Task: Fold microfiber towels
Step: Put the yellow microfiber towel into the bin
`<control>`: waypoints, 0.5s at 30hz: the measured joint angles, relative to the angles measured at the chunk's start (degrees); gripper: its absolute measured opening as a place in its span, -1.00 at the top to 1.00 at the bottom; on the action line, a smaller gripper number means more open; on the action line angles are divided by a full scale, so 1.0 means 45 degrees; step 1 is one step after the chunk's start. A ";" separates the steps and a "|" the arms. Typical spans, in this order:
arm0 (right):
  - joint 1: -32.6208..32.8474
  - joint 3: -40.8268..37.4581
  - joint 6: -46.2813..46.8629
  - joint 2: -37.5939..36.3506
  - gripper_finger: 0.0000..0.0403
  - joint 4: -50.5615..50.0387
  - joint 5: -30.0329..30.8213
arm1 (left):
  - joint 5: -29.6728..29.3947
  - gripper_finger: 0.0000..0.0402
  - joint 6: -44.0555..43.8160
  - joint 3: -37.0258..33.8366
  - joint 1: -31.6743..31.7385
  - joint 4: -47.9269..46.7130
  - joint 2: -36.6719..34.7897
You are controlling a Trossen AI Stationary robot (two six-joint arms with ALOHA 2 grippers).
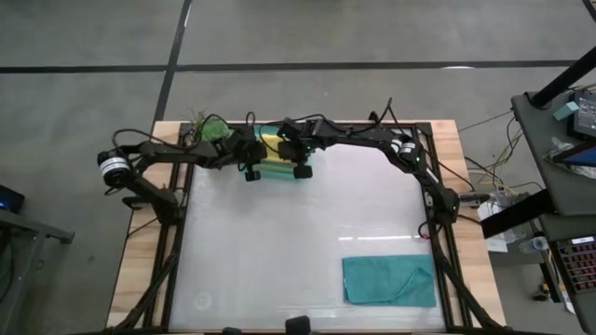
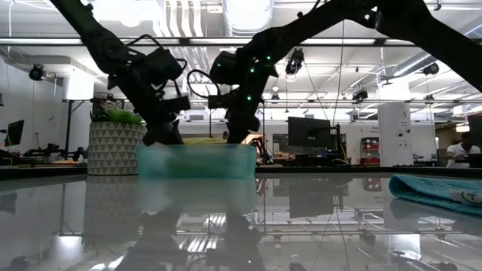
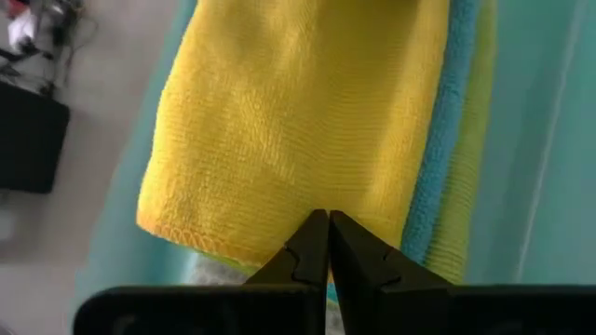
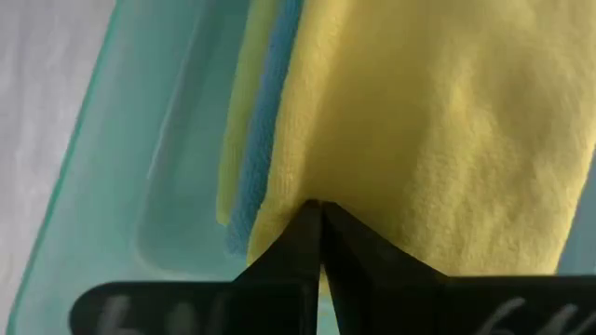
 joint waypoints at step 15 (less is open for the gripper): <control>0.0141 0.0787 0.0929 -0.0435 0.96 -0.1573 0.0077 | -0.0160 1.00 -0.0408 -0.0024 0.0005 0.0013 -0.2476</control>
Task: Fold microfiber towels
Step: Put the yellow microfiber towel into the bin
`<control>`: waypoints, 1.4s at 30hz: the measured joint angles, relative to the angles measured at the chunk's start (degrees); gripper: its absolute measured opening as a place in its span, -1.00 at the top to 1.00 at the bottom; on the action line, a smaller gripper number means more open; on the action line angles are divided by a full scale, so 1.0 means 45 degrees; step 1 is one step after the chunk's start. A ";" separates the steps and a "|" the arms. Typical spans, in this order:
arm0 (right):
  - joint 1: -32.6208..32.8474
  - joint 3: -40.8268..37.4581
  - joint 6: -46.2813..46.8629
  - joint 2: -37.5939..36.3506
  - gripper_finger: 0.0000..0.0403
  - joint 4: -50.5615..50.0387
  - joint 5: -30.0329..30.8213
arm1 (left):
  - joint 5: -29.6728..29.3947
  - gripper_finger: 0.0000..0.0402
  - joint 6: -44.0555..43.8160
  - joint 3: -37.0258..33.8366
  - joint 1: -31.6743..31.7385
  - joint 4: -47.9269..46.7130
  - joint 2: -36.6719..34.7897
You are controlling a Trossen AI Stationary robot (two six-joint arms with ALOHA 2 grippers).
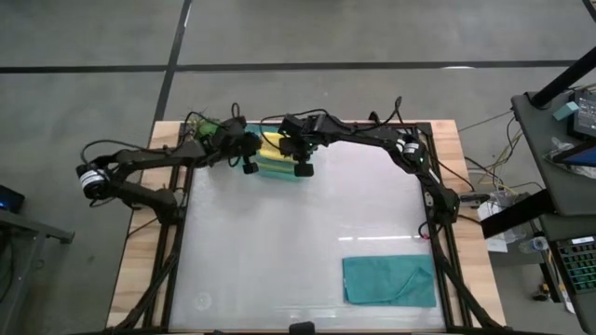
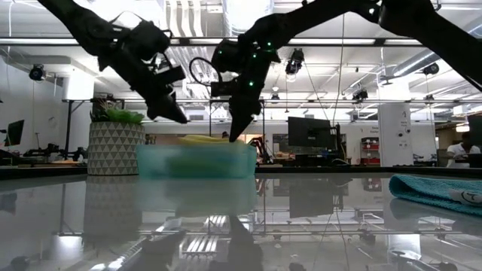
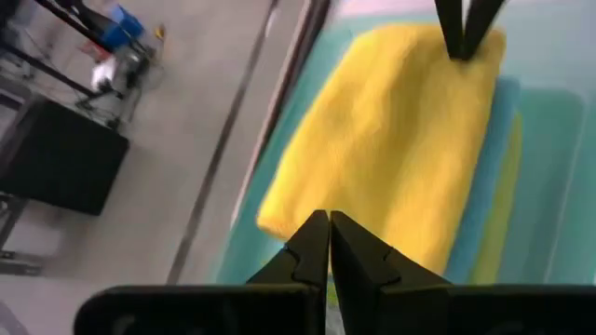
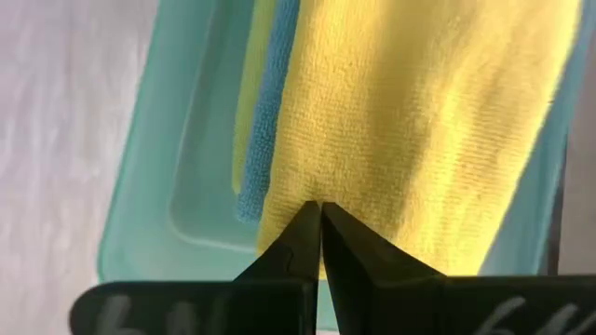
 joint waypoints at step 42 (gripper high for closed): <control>0.0773 -0.1870 0.2217 -0.1536 0.96 0.1531 0.0082 | -0.1253 1.00 -0.0058 0.0010 -0.0092 0.2613 0.2216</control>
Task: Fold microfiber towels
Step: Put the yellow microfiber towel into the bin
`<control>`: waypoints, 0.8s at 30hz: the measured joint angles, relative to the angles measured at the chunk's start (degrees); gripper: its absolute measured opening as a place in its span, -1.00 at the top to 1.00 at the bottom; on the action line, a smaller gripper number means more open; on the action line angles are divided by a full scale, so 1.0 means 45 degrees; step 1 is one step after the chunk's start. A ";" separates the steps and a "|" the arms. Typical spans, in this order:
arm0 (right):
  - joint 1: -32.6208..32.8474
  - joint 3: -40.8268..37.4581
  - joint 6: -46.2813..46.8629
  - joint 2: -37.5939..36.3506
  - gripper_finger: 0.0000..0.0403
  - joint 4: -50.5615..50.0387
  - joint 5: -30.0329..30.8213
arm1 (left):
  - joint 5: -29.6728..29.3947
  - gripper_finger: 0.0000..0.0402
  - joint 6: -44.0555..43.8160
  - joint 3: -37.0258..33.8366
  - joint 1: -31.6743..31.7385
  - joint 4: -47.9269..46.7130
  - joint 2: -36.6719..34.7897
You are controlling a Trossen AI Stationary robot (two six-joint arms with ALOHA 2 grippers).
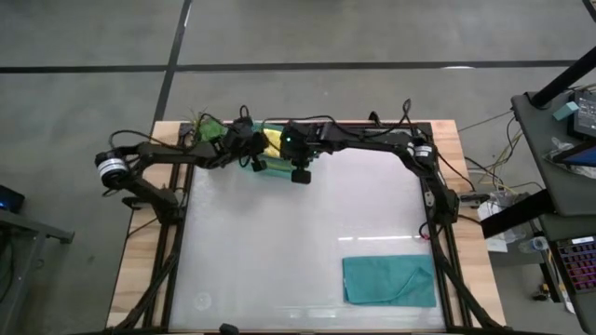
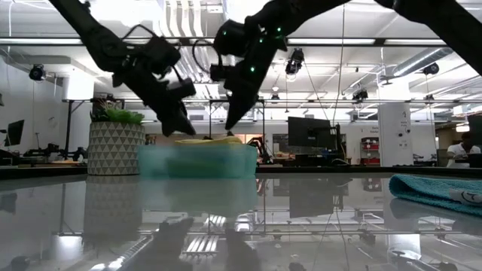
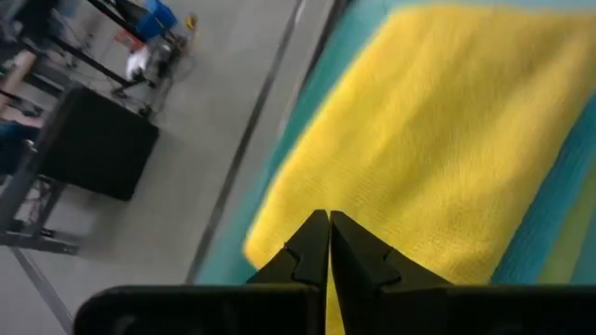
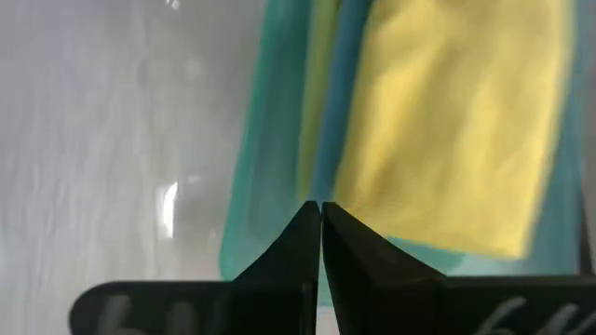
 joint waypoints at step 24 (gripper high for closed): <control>-0.1560 -0.5739 0.4037 -0.0263 0.96 1.0416 0.0001 | 0.0211 1.00 -0.0704 0.0002 0.0195 0.0976 0.1974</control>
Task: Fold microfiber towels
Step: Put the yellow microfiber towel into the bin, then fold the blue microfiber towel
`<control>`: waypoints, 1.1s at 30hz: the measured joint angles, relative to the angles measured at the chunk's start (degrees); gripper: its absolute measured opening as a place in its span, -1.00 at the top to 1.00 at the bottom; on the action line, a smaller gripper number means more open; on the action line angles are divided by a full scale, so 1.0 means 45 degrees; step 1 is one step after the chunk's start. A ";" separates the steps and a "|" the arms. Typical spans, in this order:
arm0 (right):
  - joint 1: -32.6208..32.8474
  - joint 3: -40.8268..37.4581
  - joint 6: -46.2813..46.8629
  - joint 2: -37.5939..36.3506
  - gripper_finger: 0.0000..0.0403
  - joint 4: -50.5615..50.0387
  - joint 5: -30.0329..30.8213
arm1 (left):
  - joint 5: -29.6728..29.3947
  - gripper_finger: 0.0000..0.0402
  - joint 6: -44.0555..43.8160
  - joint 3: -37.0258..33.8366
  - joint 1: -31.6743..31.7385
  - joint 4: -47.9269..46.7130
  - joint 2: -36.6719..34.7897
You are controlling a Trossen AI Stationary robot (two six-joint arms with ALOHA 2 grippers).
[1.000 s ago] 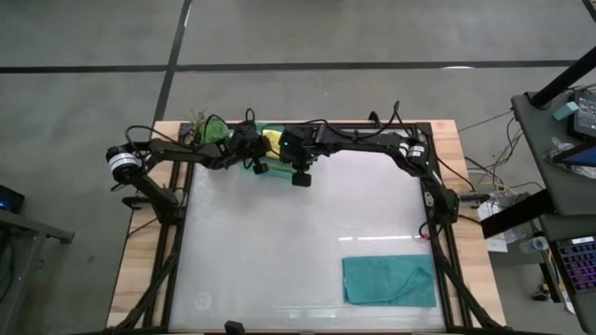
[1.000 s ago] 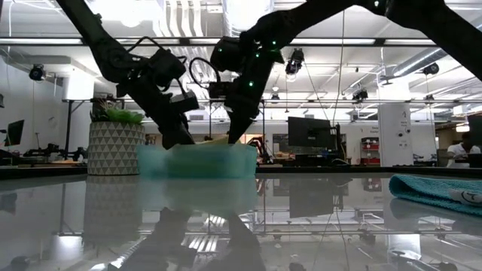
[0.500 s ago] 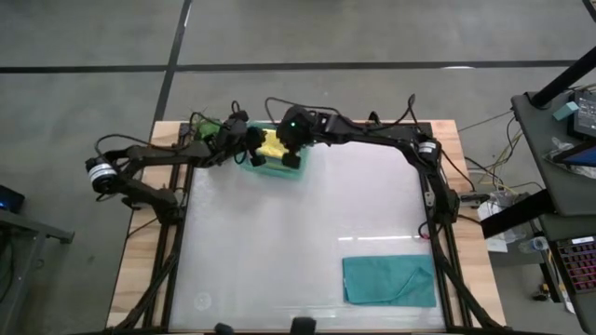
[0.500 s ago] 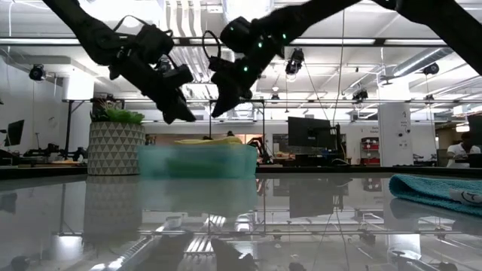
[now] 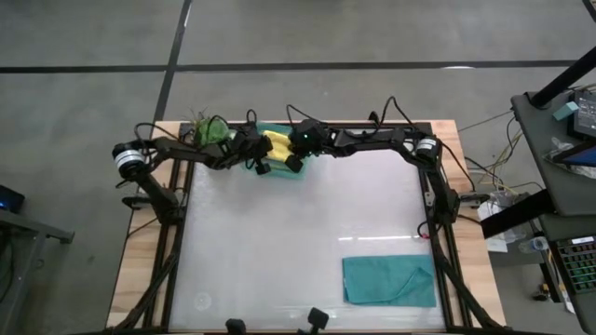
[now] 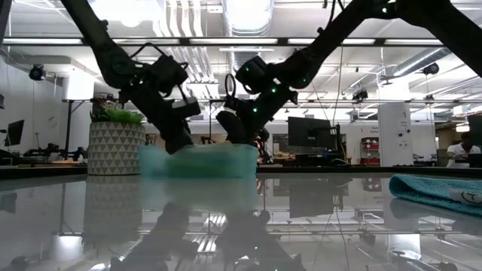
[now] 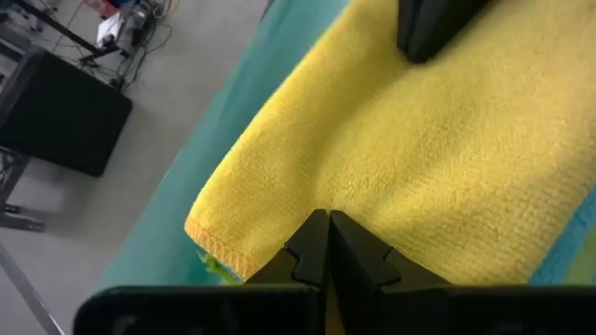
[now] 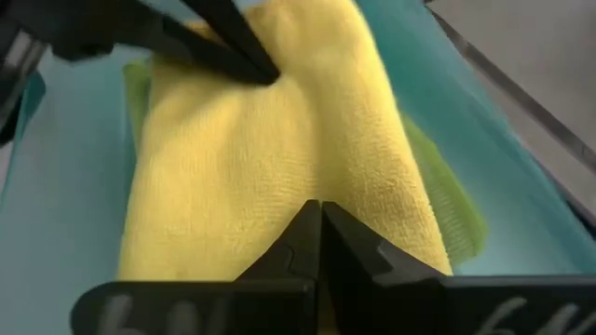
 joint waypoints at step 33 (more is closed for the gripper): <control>0.6295 -0.3644 0.5719 -0.8422 0.96 -1.0648 -0.4273 | 0.1154 1.00 -0.4663 -0.1367 -0.7576 -0.1762 -0.7665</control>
